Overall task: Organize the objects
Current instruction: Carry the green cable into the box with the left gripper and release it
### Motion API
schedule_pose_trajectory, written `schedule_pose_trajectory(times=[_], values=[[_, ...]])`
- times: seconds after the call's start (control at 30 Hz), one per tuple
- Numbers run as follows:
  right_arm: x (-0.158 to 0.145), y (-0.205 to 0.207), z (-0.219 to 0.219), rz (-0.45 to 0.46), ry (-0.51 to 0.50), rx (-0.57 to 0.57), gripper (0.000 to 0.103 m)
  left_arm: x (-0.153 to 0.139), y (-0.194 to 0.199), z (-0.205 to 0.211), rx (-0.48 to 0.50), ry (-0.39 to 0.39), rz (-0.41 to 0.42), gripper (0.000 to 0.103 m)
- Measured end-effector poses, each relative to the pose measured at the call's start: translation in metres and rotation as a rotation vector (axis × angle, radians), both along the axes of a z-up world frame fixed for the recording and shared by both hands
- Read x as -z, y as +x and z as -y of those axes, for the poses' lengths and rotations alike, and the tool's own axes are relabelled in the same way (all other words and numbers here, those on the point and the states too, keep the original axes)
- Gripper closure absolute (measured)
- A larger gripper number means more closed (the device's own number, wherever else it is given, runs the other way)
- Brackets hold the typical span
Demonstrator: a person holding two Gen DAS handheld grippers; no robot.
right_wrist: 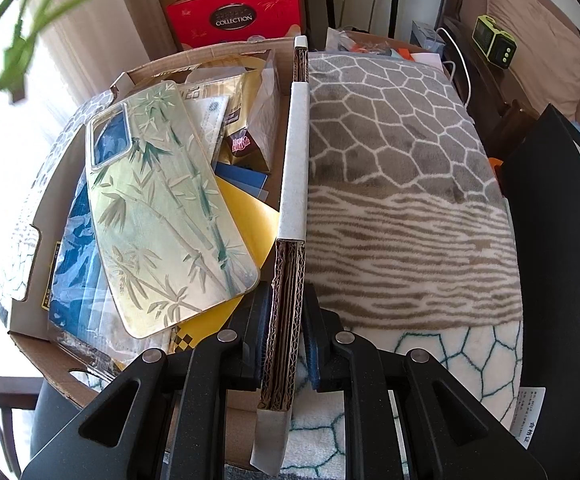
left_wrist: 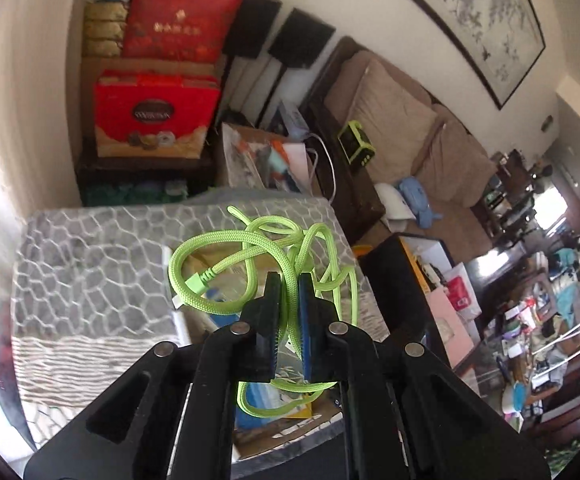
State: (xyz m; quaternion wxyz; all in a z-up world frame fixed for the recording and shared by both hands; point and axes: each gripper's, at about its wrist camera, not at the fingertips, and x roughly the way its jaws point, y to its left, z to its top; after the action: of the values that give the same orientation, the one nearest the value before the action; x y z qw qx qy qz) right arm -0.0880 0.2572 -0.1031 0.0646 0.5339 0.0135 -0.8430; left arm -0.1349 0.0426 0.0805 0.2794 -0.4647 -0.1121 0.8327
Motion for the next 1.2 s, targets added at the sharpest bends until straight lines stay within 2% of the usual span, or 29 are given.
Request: schedule_pose_trajectory(times=[0.23,0.4,0.57,0.73,0.8,0.83,0.87,0.9,0.97,1.1,1.13,1.17,1.2], values=[[0.0,0.0,-0.001,0.006,-0.011,0.001,0.089,0.068,0.007,-0.031,0.002,-0.03,0.108,0.095],[0.0,-0.001,-0.001,0.003,-0.016,0.002,0.088,0.108,0.016,-0.038,-0.005,-0.101,0.153,0.095],[0.001,-0.001,-0.002,0.004,-0.017,0.002,0.088,0.134,0.02,-0.04,-0.018,-0.165,0.175,0.095],[0.002,-0.001,0.0,0.004,-0.016,0.002,0.088,0.138,0.027,-0.04,-0.001,-0.197,0.177,0.094],[0.002,-0.001,-0.001,0.003,-0.017,0.002,0.087,0.136,0.029,-0.042,0.013,-0.219,0.172,0.086],[0.002,-0.001,0.0,0.002,-0.016,0.002,0.087,0.134,0.03,-0.043,0.019,-0.223,0.17,0.078],[0.002,-0.001,-0.001,0.003,-0.017,0.003,0.087,0.129,0.031,-0.041,0.023,-0.21,0.159,0.067],[0.002,-0.001,0.0,0.003,-0.017,0.003,0.087,0.124,0.035,-0.04,0.024,-0.194,0.144,0.061],[0.002,-0.001,-0.001,0.005,-0.018,0.006,0.087,0.115,0.037,-0.037,0.024,-0.178,0.117,0.038],[-0.001,0.001,-0.003,0.001,-0.011,0.011,0.082,0.096,0.047,-0.028,0.015,-0.15,0.075,0.027],[-0.003,0.001,-0.004,-0.004,-0.01,0.017,0.079,0.092,0.048,-0.025,0.006,-0.148,0.065,0.022],[-0.007,0.003,-0.006,-0.012,-0.007,0.025,0.071,0.088,0.05,-0.021,-0.007,-0.149,0.052,0.016],[-0.01,0.004,-0.008,-0.025,-0.006,0.034,0.056,0.084,0.055,-0.017,-0.024,-0.158,0.033,0.013]])
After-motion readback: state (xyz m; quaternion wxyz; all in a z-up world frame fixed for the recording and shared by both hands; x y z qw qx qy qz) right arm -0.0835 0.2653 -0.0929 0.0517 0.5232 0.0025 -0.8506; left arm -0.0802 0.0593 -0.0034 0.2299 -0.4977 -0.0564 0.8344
